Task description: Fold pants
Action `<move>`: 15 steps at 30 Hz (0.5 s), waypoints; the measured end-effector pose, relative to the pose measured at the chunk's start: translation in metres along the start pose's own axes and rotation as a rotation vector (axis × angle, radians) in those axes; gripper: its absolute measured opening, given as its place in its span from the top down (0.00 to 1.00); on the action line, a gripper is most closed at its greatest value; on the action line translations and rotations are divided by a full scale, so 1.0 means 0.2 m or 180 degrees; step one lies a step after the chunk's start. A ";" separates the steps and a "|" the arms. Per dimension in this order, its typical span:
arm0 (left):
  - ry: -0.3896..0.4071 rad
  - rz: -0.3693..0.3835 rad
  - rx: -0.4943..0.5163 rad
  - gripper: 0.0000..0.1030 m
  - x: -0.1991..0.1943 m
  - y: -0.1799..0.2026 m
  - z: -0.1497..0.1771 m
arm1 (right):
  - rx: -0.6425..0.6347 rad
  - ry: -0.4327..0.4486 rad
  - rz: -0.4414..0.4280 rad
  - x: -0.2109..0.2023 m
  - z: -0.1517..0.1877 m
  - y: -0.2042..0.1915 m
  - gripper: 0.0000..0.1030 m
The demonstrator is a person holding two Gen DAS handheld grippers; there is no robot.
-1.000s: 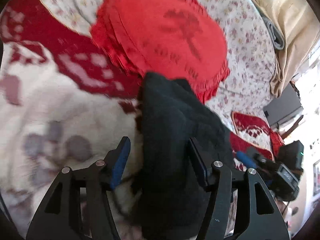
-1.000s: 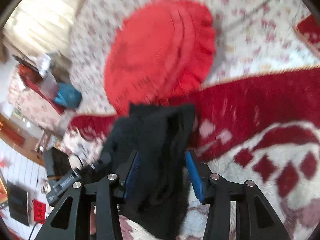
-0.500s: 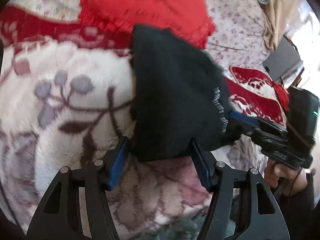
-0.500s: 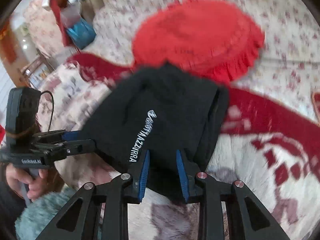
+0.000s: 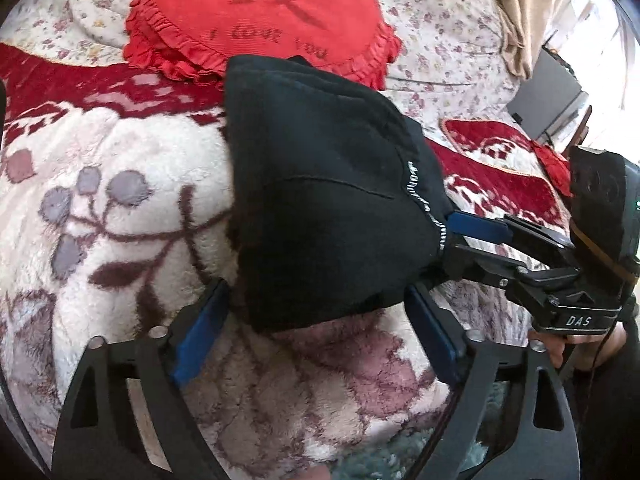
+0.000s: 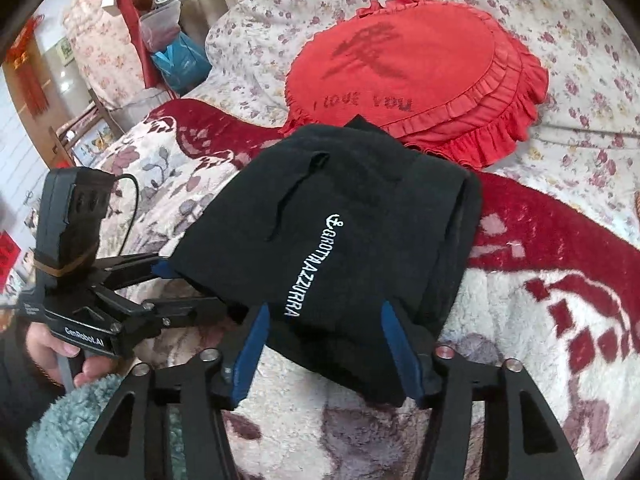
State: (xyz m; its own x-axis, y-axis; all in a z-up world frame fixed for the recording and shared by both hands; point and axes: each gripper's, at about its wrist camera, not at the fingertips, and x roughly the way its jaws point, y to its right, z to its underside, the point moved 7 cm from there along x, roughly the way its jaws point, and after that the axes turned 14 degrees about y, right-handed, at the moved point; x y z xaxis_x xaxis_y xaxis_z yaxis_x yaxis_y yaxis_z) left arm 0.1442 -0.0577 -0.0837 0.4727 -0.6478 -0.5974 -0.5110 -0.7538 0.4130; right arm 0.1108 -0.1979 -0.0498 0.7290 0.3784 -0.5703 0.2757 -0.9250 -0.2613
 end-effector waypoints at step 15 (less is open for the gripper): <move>0.0209 0.0538 -0.0575 0.01 -0.02 -0.03 -0.03 | 0.0316 0.0036 -0.0087 0.00 -0.02 0.01 0.37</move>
State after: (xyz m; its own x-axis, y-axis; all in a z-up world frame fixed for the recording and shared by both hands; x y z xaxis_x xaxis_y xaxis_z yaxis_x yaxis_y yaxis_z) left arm 0.1495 -0.0518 -0.0794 0.4402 -0.7675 -0.4660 -0.4530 -0.6379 0.6228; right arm 0.1129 -0.2007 -0.0473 0.7294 0.4025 -0.5532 0.2326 -0.9063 -0.3528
